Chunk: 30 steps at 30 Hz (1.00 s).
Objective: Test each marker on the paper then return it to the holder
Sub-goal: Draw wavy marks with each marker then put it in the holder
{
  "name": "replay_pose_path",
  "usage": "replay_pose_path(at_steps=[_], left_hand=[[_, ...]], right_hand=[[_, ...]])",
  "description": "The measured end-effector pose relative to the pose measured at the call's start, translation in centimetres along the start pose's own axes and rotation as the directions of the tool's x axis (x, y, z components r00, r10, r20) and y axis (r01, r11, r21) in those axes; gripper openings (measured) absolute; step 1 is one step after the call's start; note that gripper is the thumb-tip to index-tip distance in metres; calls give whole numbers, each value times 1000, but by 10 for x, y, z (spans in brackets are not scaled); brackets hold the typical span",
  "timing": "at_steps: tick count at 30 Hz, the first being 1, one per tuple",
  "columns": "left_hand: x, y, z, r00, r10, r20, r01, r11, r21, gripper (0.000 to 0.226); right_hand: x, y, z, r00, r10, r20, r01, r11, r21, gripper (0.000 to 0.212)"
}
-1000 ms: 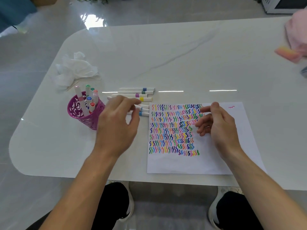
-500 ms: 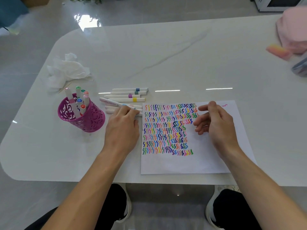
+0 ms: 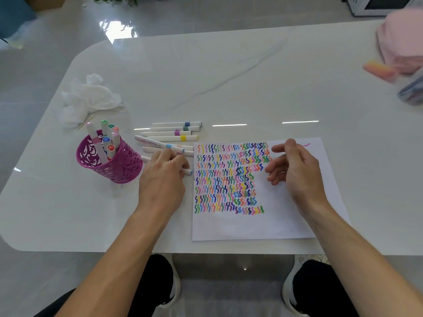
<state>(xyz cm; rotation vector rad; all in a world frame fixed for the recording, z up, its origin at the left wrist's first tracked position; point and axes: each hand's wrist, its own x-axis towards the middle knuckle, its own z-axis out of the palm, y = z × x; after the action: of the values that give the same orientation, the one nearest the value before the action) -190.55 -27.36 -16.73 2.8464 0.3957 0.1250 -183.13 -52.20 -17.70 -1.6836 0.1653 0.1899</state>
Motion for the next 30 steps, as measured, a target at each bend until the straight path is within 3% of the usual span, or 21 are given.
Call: replay_pose_path(at_steps=[4,8,13,16,19,23,30], left_hand=[[0,-1,-3,999,-18,-49,15,998,-58,12],[3,4,-13,985,-46,-164,3,967,-255,10],[-1,23,-23,966,13,-258,-129,889,-439,8],[-2,30,-25,969,-4,-248,-156,767,-622,22],[1,35,-28,986,0,-166,-140,534,-834,34],[0,44,-23,994,49,-100,-110,294,-950,27],[-6,66,-9,992,121,-45,-72,231,-970,15]], right_hand=[[0,3,1,1000,7,1,-7,1000,-8,42],[1,6,2,1000,15,5,-14,1000,-17,43],[2,6,3,999,34,32,-35,999,23,42],[1,5,2,998,44,47,-45,998,33,39],[1,4,-1,997,35,63,-36,999,6,34],[-2,4,-4,990,-41,135,52,995,-84,20],[-12,-5,-3,912,-201,358,256,960,-113,16]])
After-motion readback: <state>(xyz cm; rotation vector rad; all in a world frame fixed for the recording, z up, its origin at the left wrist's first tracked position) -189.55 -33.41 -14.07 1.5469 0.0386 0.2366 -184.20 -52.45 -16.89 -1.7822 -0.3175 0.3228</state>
